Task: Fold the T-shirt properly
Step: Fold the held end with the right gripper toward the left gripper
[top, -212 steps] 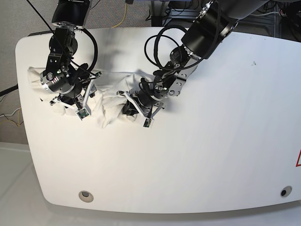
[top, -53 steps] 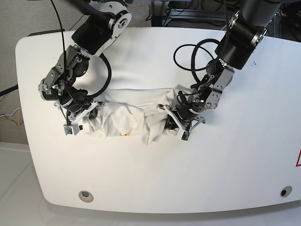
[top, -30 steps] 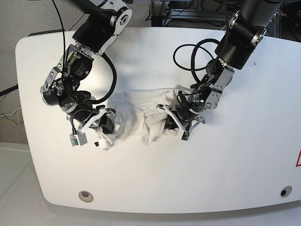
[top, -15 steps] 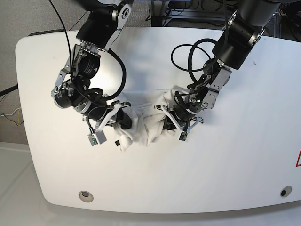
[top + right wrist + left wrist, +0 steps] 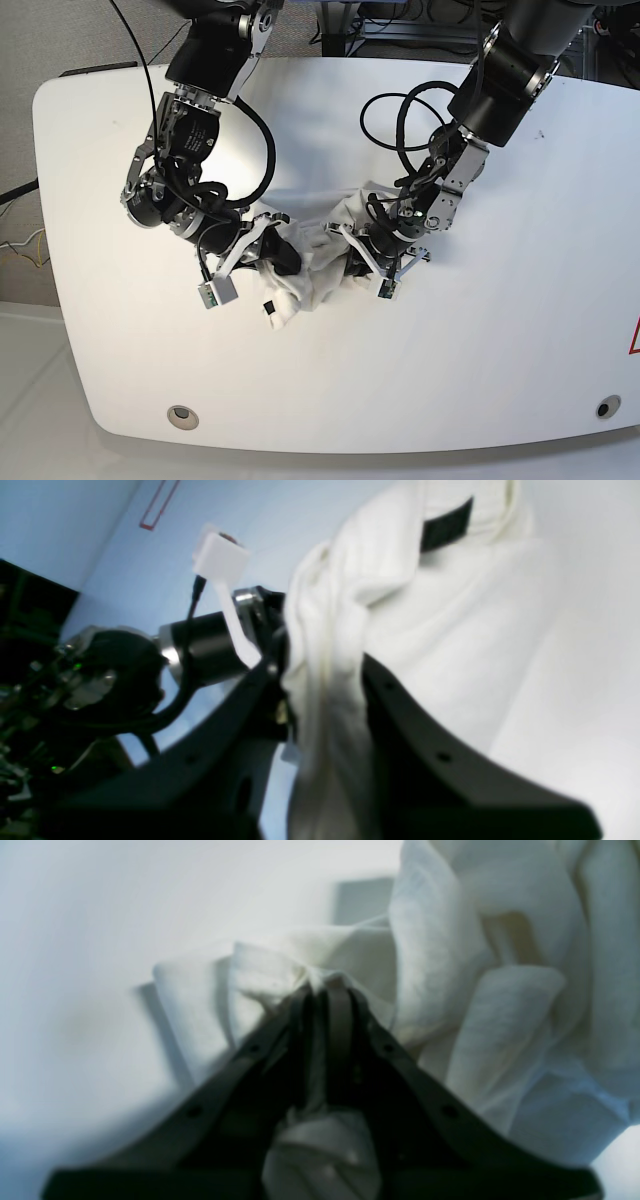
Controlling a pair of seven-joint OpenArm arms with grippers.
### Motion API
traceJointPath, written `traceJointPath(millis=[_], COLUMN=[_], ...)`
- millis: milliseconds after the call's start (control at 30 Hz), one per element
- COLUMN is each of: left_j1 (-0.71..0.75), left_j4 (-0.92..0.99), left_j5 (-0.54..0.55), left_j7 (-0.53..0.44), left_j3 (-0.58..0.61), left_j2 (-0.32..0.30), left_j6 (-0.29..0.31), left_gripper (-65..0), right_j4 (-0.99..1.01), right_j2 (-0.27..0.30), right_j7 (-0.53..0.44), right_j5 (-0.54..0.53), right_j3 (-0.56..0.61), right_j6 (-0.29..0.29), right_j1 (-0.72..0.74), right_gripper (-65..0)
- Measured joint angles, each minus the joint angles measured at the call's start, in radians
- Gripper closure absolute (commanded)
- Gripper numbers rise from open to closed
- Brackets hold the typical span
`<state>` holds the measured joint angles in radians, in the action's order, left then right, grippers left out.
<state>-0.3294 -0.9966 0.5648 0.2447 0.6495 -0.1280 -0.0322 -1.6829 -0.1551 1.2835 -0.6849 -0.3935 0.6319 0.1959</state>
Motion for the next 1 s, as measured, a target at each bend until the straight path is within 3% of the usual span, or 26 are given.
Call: traceJointPath(millis=[333,667,1000], left_j1=[0.006,0.008,0.008], left_j4=[0.0,0.0,0.0], left_j5=[-0.003,-0.003,-0.003], left_j7=[-0.013,-0.016,-0.015], left_j3=[0.0,-0.001,-0.001], left_j2=[0.001,0.003,0.003], left_j6=[-0.002,-0.002,-0.002], left_gripper=[-5.8,-5.8,-6.0], right_j4=[0.041,0.042,0.125], right_j2=[0.001,0.0,0.002], right_j7=[-0.053,-0.054,-0.113], right_j5=[-0.053,-0.053,-0.056], right_j3=[0.006,0.123,0.156], right_j6=[0.0,0.0,-0.003], right_j1=[-0.029,-0.03,-0.027], right_gripper=[0.0,0.0,0.0])
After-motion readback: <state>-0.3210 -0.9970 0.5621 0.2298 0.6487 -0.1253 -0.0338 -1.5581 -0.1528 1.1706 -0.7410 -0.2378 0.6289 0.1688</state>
